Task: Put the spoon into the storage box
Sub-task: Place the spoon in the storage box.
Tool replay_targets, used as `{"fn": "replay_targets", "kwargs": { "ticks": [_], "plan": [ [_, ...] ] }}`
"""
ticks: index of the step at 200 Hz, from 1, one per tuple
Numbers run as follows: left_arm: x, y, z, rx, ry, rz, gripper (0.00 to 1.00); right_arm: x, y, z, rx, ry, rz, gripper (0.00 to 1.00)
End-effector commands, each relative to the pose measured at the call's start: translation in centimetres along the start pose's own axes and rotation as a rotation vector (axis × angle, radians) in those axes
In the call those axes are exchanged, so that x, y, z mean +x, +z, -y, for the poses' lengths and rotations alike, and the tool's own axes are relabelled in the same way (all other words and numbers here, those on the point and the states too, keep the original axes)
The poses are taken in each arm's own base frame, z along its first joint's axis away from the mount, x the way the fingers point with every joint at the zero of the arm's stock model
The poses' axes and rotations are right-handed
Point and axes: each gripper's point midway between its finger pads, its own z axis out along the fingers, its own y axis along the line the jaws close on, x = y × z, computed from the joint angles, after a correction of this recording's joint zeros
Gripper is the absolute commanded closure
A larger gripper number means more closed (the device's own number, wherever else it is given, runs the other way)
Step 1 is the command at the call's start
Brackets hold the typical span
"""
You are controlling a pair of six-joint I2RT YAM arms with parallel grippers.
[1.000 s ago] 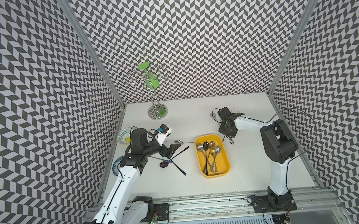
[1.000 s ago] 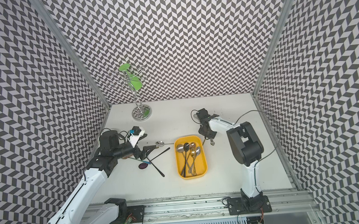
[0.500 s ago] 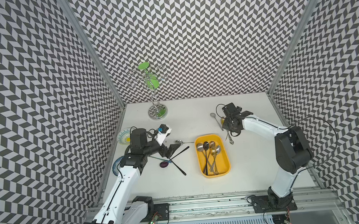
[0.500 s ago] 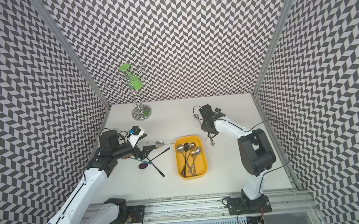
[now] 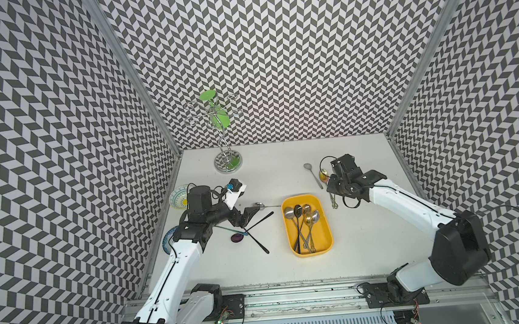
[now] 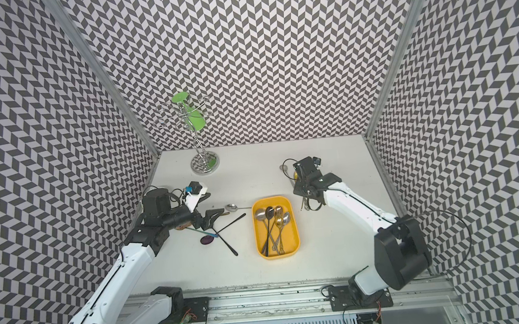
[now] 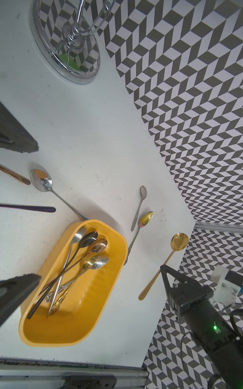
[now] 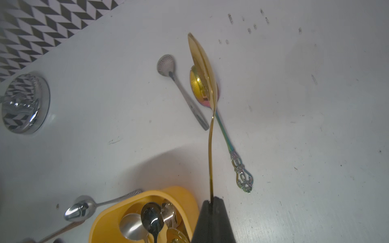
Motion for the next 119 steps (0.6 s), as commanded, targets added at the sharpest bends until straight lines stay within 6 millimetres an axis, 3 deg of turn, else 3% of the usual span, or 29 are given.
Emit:
{"fn": "replay_targets", "kwargs": {
  "ticks": [1,37,119],
  "plan": [
    [-0.6,0.0,-0.9,-0.028,-0.008,0.009,0.06,1.0,-2.0,-2.2,-0.091,-0.077,0.017,1.0],
    [-0.3,0.2,-1.2,-0.039,-0.023,0.004,0.06,4.4,-3.6,-3.9,-0.177,-0.13,0.001,1.0],
    [0.1,0.6,-1.9,-0.058,-0.06,-0.003,0.06,10.5,-4.1,-6.4,-0.314,-0.218,-0.078,1.0]
  ]
}}
